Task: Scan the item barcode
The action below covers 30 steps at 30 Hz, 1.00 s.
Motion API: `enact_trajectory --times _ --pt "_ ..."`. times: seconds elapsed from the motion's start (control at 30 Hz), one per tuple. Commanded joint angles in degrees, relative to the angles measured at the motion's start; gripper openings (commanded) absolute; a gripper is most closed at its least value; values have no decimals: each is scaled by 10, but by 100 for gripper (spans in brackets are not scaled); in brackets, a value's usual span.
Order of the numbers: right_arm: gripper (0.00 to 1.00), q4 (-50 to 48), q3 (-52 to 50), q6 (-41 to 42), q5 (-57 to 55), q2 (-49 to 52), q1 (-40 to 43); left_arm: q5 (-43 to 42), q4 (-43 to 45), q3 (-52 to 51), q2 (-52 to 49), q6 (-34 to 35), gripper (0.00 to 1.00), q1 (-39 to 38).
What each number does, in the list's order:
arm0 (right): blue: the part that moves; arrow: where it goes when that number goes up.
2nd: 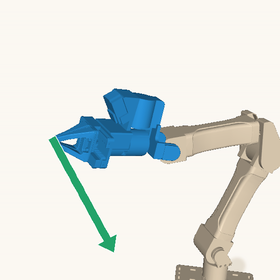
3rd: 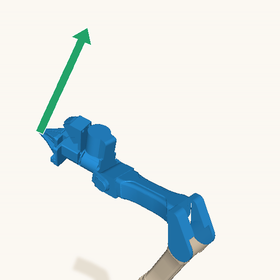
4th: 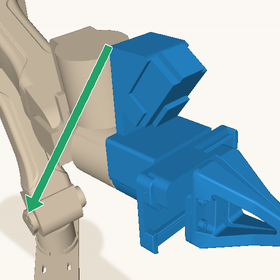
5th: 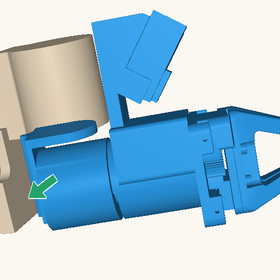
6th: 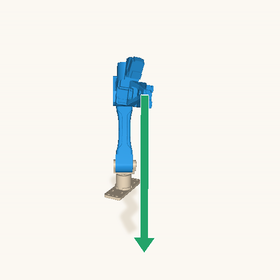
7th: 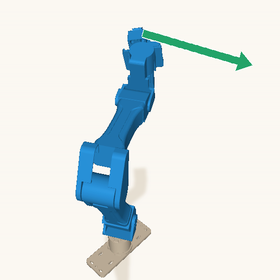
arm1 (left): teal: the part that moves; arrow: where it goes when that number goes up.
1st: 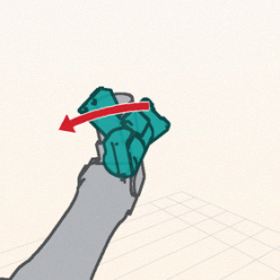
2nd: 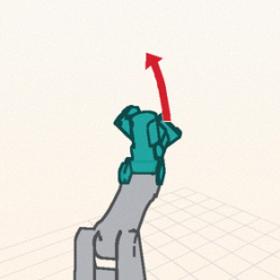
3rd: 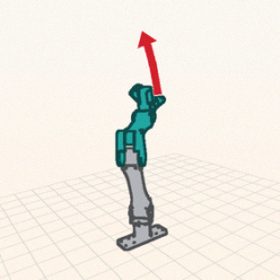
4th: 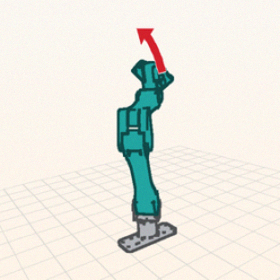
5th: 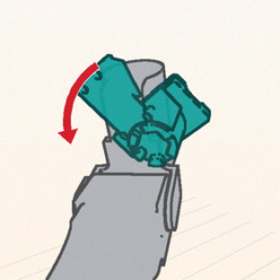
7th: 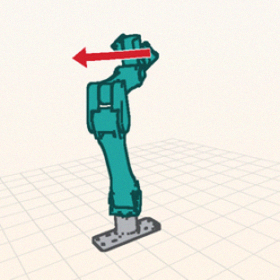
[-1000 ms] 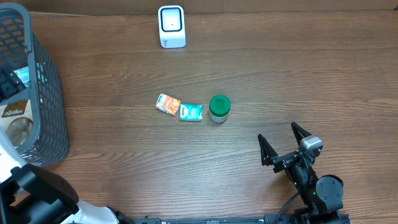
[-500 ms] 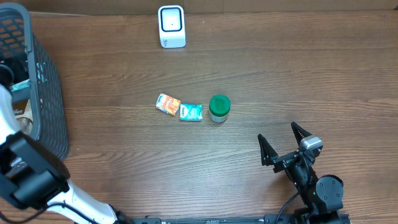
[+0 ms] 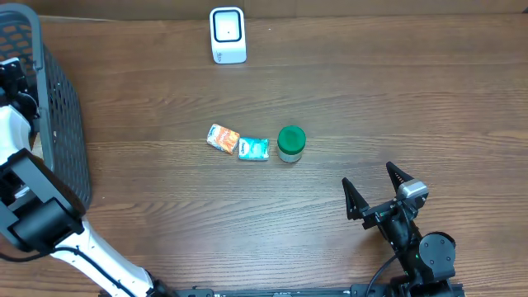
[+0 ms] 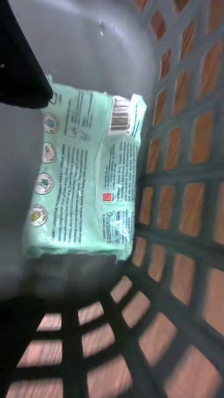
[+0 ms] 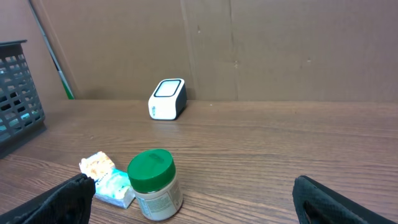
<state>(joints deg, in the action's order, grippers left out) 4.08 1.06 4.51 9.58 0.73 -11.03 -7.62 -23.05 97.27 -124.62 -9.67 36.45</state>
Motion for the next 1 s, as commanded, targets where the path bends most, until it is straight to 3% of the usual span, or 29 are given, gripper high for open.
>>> enact_trajectory --times 0.0,0.17,0.3,0.33,0.37,0.4,0.6,0.77,0.97 --pt "100 -2 -6 3 -6 -6 -4 8 16 17 -28 -32 91 -3" --pt "100 -2 -6 3 -6 -6 -4 16 35 17 -56 -34 81 -4" --pt "100 -2 -6 3 -6 -6 -4 19 33 17 -79 -34 67 -4" --pt "100 -2 -6 3 -6 -6 -4 20 31 17 -81 -34 57 -4" --pt "100 -2 -6 3 -6 -6 -4 22 28 17 -82 -34 38 -4" --pt "100 -2 -6 3 -6 -6 -4 23 26 17 -82 -34 27 -4" --pt "100 -2 -6 3 -6 -6 -4 23 6 17 -62 -17 4 -5" --pt "100 -2 -6 3 -6 -6 -4 29 -38 17 -19 3 4 -5" --pt "100 -2 -6 3 -6 -6 -4 111 -111 17 82 79 4 -5"
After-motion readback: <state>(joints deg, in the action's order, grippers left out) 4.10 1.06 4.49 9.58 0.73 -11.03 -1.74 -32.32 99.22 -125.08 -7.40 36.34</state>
